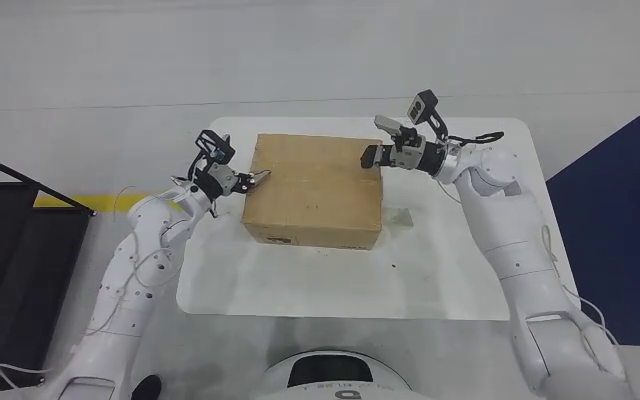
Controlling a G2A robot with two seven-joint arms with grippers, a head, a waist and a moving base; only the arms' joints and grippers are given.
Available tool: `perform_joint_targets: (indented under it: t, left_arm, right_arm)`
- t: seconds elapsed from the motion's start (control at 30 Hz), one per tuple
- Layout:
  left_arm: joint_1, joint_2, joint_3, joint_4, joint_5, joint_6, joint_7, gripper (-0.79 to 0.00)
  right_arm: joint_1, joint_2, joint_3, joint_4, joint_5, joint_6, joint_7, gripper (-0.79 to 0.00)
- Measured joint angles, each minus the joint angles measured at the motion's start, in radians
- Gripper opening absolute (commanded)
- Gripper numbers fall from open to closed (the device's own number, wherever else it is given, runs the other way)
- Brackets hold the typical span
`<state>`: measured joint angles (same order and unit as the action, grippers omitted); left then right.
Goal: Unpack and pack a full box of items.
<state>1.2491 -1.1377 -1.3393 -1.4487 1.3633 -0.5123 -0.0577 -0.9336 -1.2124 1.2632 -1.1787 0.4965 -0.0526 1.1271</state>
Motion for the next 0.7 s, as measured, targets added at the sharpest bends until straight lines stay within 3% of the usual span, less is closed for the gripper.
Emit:
perform_joint_targets:
  t: [0.33, 0.43, 0.57, 0.7]
  left_arm:
    - [0.000, 0.000, 0.000, 0.000, 0.000, 0.001, -0.001, 0.000]
    - [0.000, 0.000, 0.000, 0.000, 0.000, 0.001, -0.001, 0.000]
    - [0.000, 0.000, 0.000, 0.000, 0.000, 0.001, -0.001, 0.000]
    - [0.000, 0.000, 0.000, 0.000, 0.000, 0.001, -0.001, 0.000]
  right_arm:
    - [0.000, 0.000, 0.000, 0.001, 0.000, 0.000, 0.001, 0.000]
    - [-0.013, 0.007, 0.014, -0.038, -0.052, -0.024, -0.052, 0.000]
    - [-0.135, 0.035, 0.096, -0.154, -0.204, -0.113, -0.169, 0.000]
    - [-0.263, 0.058, 0.209, -0.200, -0.212, -0.158, -0.212, 0.000]
